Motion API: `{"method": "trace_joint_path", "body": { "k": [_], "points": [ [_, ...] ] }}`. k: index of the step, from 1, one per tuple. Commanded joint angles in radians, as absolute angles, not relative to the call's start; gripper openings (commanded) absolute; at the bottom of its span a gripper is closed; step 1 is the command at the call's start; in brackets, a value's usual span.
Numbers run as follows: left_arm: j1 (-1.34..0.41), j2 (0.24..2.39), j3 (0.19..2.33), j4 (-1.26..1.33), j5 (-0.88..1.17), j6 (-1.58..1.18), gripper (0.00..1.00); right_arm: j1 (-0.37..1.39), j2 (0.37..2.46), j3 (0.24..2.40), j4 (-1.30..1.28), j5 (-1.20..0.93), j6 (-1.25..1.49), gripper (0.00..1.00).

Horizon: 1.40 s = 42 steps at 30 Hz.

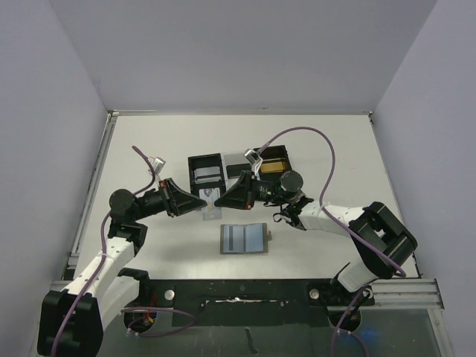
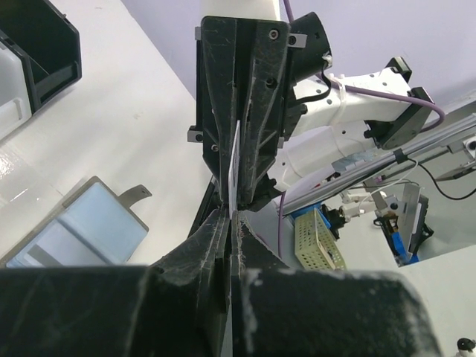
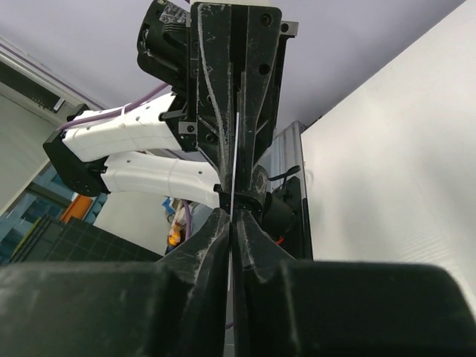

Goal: Take the credit cards out of the card holder

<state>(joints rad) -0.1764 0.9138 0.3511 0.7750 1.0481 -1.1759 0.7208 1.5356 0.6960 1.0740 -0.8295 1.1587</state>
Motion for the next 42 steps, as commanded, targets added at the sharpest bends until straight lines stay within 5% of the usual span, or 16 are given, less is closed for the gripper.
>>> {"method": "trace_joint_path", "body": {
  "k": [1, 7, 10, 12, 13, 17, 26, 37, 42],
  "points": [
    [-0.179, 0.909, 0.361, 0.878, 1.03, -1.196, 0.0, 0.729, 1.536, 0.737, 1.093, -0.864, 1.161, 0.0],
    [-0.179, 0.942, 0.407, 0.874, 1.027, -1.185, 0.0, 0.729, 1.52, 0.735, 1.081, -0.849, 1.161, 0.0],
    [-0.178, 0.922, 0.412, 0.732, 1.022, -1.089, 0.27, 0.723, 1.496, 0.739, 1.016, -0.828, 1.117, 0.0],
    [-0.178, 0.909, 0.426, 0.633, 1.002, -1.023, 0.31, 0.717, 1.478, 0.744, 0.959, -0.821, 1.085, 0.0],
    [-0.178, 0.906, 0.429, 0.613, 0.991, -1.01, 0.3, 0.715, 1.469, 0.745, 0.938, -0.82, 1.07, 0.0],
    [-0.179, 0.907, 0.43, 0.64, 1.001, -1.019, 0.0, 0.706, 1.452, 0.738, 0.912, -0.811, 1.054, 0.0],
    [-0.179, 0.904, 0.386, 0.816, 1.026, -1.114, 0.0, 0.706, 1.496, 0.727, 1.051, -0.864, 1.127, 0.27],
    [-0.181, 0.939, 0.386, 0.965, 1.03, -1.224, 0.0, 0.727, 1.521, 0.789, 0.979, -0.901, 1.076, 0.32],
    [-0.181, 0.965, 0.372, 1.037, 1.024, -1.272, 0.0, 0.706, 1.504, 0.79, 0.94, -0.889, 1.042, 0.25]
  ]
}}
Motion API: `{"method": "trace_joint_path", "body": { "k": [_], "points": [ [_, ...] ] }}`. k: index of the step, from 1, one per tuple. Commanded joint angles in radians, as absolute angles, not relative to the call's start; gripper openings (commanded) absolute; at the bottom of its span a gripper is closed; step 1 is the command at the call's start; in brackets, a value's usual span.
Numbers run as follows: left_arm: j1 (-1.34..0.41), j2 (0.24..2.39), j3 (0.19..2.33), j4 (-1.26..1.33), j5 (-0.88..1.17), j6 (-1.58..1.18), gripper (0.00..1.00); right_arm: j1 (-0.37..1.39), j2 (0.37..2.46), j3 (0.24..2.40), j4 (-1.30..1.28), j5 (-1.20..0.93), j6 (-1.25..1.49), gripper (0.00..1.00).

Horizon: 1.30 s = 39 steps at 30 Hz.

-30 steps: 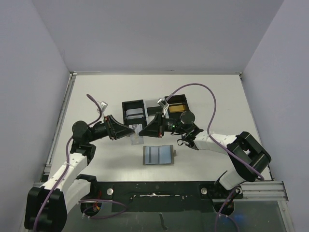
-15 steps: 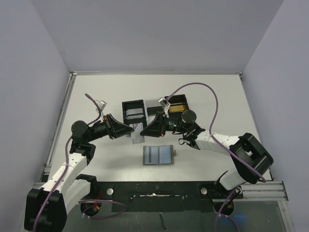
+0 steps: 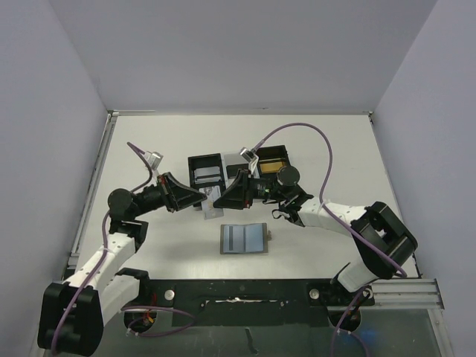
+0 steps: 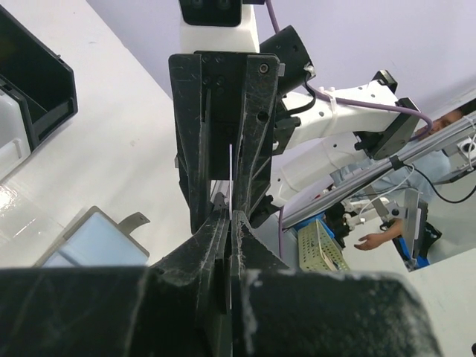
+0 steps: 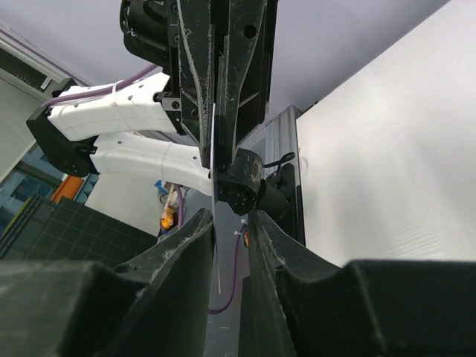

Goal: Take the credit cards out of the card holder

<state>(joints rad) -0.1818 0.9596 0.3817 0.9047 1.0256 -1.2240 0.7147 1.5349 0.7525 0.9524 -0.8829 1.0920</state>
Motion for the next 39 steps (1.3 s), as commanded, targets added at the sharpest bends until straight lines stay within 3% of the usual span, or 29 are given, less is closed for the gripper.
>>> {"method": "trace_joint_path", "body": {
  "k": [1, 5, 7, 10, 11, 12, 20, 28, 31, 39],
  "points": [
    [-0.184, 0.966, 0.367, 1.033, 1.008, -1.268, 0.0, 0.706, 1.512, 0.793, 0.947, -0.903, 1.042, 0.21],
    [-0.185, 0.979, 0.38, 1.032, 1.016, -1.254, 0.0, 0.707, 1.526, 0.78, 1.041, -0.927, 1.077, 0.0],
    [-0.176, 0.964, 0.406, 0.885, 1.01, -1.181, 0.0, 0.706, 1.523, 0.767, 1.068, -0.911, 1.079, 0.0],
    [-0.164, 0.92, 0.488, 0.498, 0.948, -0.964, 0.5, 0.704, 1.508, 0.766, 1.002, -0.871, 1.008, 0.0],
    [-0.155, 0.902, 0.518, 0.353, 0.896, -0.856, 0.62, 0.701, 1.498, 0.766, 0.954, -0.85, 0.973, 0.0],
    [-0.151, 0.886, 0.548, 0.226, 0.846, -0.808, 0.67, 0.697, 1.486, 0.762, 0.91, -0.822, 0.94, 0.0],
    [-0.106, 0.839, 0.714, -0.274, 0.401, -0.553, 0.7, 0.661, 1.336, 0.819, 0.408, -0.469, 0.362, 0.0],
    [-0.079, 0.853, 0.799, -0.399, 0.021, -0.449, 0.7, 0.767, 1.399, 0.948, 0.23, -0.182, -0.195, 0.0],
    [-0.037, 0.851, 0.797, -0.379, -0.032, -0.441, 0.71, 0.855, 1.445, 0.974, 0.238, -0.049, -0.451, 0.0],
    [0.027, 0.844, 0.699, -0.362, -0.025, -0.438, 0.71, 0.851, 1.655, 1.208, 0.117, -0.049, -0.46, 0.0]
  ]
}}
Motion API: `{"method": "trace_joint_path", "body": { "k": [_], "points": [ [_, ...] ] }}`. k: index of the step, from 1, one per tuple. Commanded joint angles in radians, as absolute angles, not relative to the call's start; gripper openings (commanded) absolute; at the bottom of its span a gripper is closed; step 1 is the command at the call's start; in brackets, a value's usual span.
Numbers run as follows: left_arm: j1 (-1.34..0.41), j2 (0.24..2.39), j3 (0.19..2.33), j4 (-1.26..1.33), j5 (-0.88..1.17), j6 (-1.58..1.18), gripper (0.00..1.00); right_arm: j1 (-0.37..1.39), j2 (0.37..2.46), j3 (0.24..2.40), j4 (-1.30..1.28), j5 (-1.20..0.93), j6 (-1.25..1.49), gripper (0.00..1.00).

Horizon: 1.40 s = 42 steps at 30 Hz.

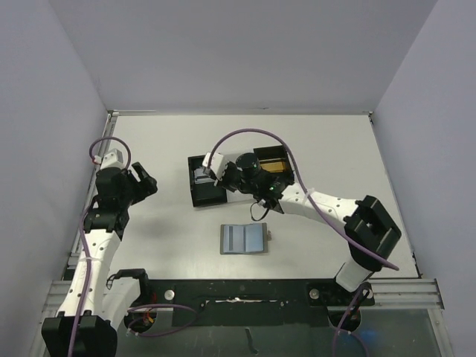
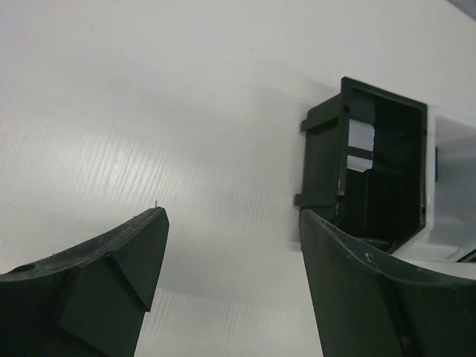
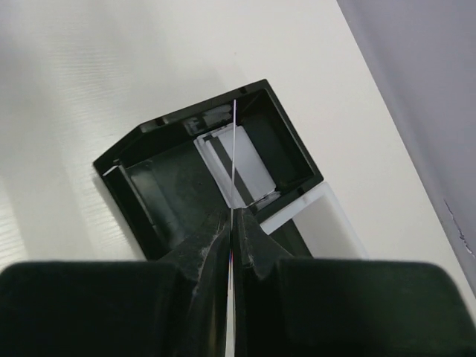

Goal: Take the credit cards out of the card holder

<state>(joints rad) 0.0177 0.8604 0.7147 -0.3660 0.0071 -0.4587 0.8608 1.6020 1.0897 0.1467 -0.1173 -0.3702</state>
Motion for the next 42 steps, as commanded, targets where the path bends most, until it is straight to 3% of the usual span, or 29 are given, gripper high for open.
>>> {"method": "trace_joint_path", "body": {
  "k": [1, 13, 30, 42],
  "points": [
    [0.026, 0.834, 0.693, -0.349, -0.013, -0.437, 0.71, 0.851, 1.679, 1.228, 0.109, -0.045, -0.456, 0.0],
    [0.021, 0.759, 0.683, -0.323, -0.024, -0.423, 0.72, 0.882, 1.925, 1.536, -0.11, 0.052, -0.483, 0.0],
    [0.021, 0.72, 0.68, -0.33, -0.067, -0.431, 0.72, 0.889, 2.132, 1.696, -0.15, 0.189, -0.624, 0.0],
    [0.024, 0.735, 0.673, -0.319, -0.066, -0.434, 0.72, 0.882, 2.236, 1.775, -0.158, 0.162, -0.68, 0.0]
  ]
}}
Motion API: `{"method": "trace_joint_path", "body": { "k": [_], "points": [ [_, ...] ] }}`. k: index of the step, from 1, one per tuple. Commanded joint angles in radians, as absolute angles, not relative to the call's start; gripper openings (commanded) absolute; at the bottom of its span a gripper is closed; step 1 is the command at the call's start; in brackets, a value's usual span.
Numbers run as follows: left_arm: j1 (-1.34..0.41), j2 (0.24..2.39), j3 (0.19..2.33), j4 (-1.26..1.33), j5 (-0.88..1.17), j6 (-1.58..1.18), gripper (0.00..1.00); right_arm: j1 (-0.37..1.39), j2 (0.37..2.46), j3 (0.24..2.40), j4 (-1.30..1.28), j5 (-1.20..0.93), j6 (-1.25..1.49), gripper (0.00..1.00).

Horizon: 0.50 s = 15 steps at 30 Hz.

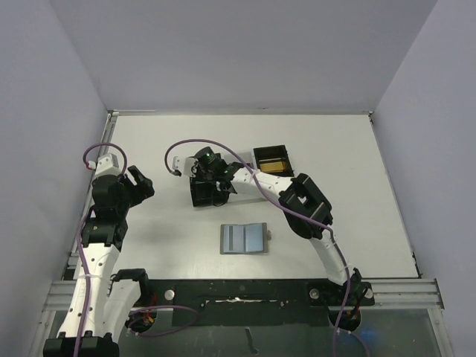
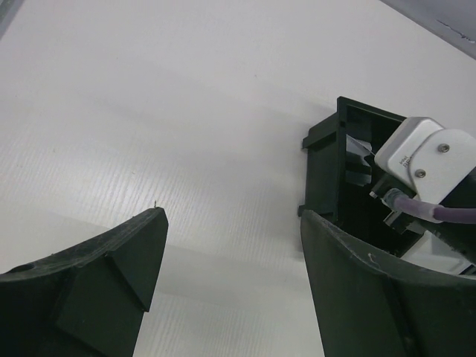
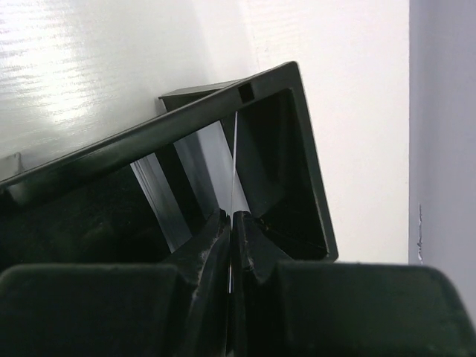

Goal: Take the credit cards out of the card holder

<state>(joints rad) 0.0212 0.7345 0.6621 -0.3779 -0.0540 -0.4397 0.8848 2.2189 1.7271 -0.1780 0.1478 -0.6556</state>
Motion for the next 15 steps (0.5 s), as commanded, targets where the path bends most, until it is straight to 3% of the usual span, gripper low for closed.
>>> {"method": "trace_joint_path", "body": {
  "k": [1, 9, 13, 15],
  "points": [
    [0.024, 0.741, 0.676, -0.321, -0.069, -0.435, 0.72, 0.881, 2.243, 1.778, -0.156, 0.166, -0.681, 0.0],
    [0.026, 0.745, 0.676, -0.322, -0.07, -0.436, 0.73, 0.873, 2.264, 1.782, -0.149, 0.185, -0.685, 0.0],
    [0.026, 0.745, 0.676, -0.323, -0.072, -0.437, 0.73, 0.873, 2.277, 1.777, -0.173, 0.171, -0.682, 0.06],
    [0.026, 0.747, 0.676, -0.323, -0.069, -0.437, 0.72, 0.873, 2.282, 1.776, -0.185, 0.167, -0.673, 0.14]
  ]
}}
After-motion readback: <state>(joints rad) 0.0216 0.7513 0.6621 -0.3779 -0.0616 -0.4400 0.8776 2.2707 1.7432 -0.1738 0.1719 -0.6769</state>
